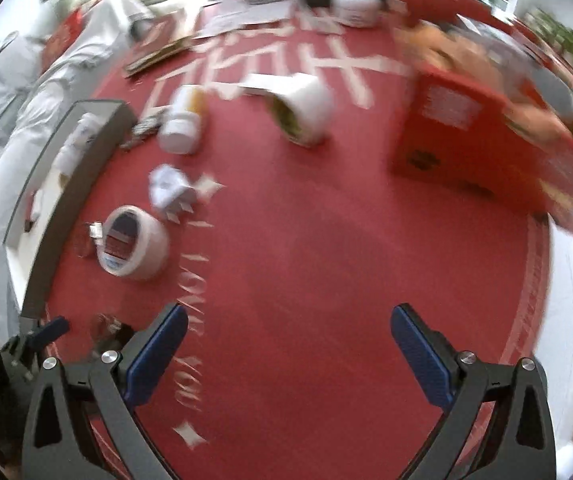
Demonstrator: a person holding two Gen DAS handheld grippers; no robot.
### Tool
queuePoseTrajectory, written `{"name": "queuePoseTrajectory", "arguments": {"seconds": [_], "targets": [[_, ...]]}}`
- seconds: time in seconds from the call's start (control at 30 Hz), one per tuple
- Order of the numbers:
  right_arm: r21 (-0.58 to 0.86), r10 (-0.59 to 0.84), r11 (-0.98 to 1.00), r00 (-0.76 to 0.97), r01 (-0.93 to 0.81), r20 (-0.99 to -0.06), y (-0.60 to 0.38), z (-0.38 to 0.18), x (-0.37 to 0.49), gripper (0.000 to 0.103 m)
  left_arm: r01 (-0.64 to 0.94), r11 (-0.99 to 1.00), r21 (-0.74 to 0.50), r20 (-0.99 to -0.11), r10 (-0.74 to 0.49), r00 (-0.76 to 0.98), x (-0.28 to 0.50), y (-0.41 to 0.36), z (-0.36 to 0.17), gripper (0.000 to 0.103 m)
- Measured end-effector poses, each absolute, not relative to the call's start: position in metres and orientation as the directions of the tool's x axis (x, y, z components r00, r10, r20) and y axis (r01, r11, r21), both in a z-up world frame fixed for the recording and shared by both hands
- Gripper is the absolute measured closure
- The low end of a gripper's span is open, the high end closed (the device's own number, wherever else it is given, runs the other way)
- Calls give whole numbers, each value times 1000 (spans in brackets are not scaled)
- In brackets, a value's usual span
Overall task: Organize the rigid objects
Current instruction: 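Grasp the white tape roll with the right tool while the left tool grasps a metal hose clamp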
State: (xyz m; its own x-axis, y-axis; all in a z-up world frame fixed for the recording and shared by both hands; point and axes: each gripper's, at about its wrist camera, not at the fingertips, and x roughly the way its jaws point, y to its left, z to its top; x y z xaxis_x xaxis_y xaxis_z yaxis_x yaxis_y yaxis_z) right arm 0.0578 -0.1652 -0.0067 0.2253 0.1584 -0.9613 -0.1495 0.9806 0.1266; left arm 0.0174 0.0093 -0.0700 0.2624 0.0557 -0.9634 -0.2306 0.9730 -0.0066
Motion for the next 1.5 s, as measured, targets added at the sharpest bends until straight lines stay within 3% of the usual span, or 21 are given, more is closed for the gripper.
{"name": "queuePoseTrajectory", "arguments": {"seconds": [0.27, 0.43, 0.57, 0.87, 0.93, 1.17, 1.3, 1.43, 1.5], "targets": [[122, 194, 923, 165, -366, -967, -79, -26, 91, 1, -237, 971, -17, -947, 60, 314, 9, 4, -68, 0], [139, 212, 908, 147, -395, -966, -63, -34, 102, 3, -251, 968, -18, -940, 69, 333, 0, 7, -74, 0], [251, 302, 889, 78, -382, -950, -63, -36, 105, 23, -236, 972, -19, -945, 59, 322, -4, 13, -74, 0], [256, 297, 858, 23, -445, -955, -40, -42, 103, 25, -262, 965, -15, -937, 78, 340, -11, 11, -74, 0], [168, 226, 863, 66, -476, -972, -32, -40, 100, 47, -263, 965, -15, -937, 78, 340, -11, 10, -74, 0], [186, 210, 920, 33, -344, -977, -89, -38, 88, 47, -244, 970, -14, -943, 68, 327, -4, 8, -71, 0], [84, 100, 950, 38, -302, -994, -142, -36, 55, 47, -196, 981, -12, -938, 57, 342, -2, -4, -71, 0], [50, 77, 959, 87, -279, -993, -154, -36, 39, 46, -202, 979, -14, -930, 61, 362, -4, -9, -71, 0], [61, 89, 960, 93, -272, -992, -148, -39, 38, 27, -211, 977, -15, -927, 66, 368, -5, -8, -71, 0]]}}
